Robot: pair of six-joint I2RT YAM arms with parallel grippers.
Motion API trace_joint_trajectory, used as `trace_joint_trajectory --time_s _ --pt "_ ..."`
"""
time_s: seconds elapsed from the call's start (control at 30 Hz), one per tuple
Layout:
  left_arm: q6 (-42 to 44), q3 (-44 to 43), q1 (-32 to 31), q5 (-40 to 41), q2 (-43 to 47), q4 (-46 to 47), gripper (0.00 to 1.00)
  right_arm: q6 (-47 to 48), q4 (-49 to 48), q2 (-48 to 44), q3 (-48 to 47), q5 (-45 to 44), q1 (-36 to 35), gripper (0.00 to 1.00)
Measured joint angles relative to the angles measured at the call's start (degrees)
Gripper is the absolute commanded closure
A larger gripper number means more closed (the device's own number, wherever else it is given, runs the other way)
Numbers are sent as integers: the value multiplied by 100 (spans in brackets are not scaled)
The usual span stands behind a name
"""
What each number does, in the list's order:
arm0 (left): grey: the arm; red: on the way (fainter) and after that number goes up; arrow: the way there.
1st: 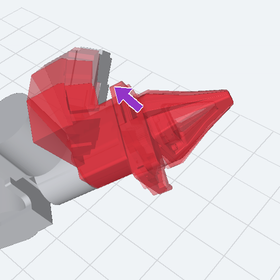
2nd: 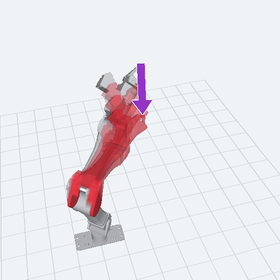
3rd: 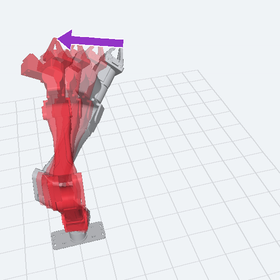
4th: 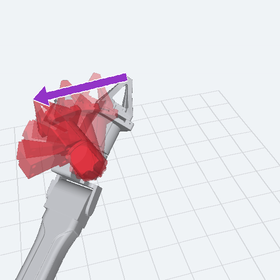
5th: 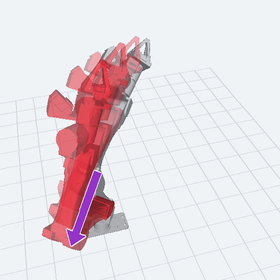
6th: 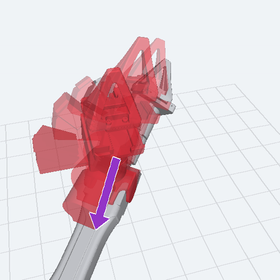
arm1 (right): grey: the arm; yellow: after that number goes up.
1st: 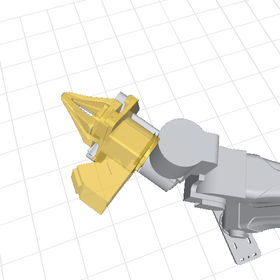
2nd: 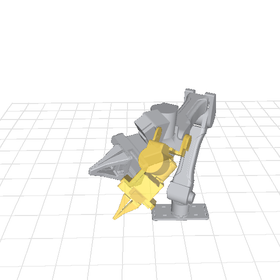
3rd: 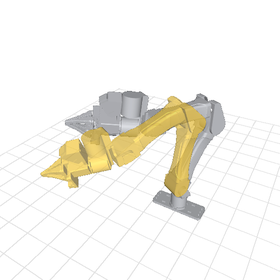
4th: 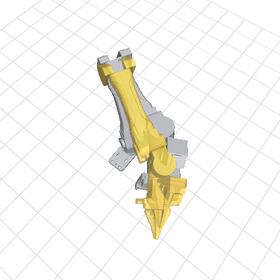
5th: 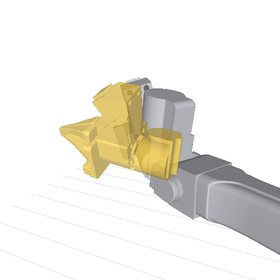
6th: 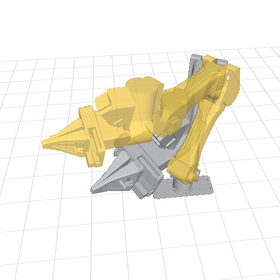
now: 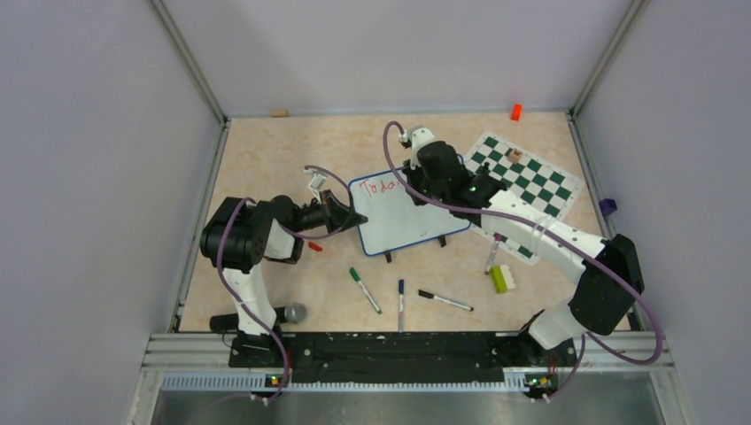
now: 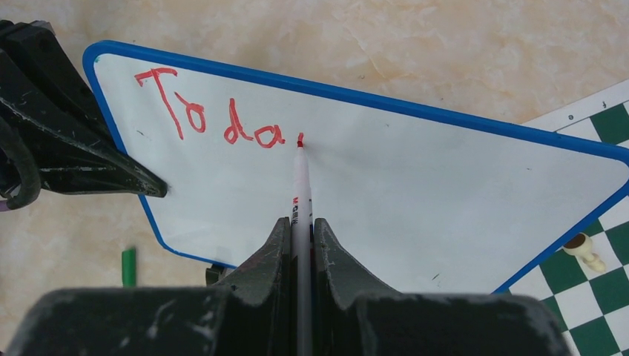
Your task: Write a sentence on the whiteboard
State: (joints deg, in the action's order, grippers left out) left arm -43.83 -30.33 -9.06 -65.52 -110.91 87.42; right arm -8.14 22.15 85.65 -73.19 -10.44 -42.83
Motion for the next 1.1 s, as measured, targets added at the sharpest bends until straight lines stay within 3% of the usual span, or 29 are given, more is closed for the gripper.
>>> trace_joint_trajectory --time_s 1.1 --pt "-17 0 0 31 0 -31 100 -37 127 28 -26 -129 0 100"
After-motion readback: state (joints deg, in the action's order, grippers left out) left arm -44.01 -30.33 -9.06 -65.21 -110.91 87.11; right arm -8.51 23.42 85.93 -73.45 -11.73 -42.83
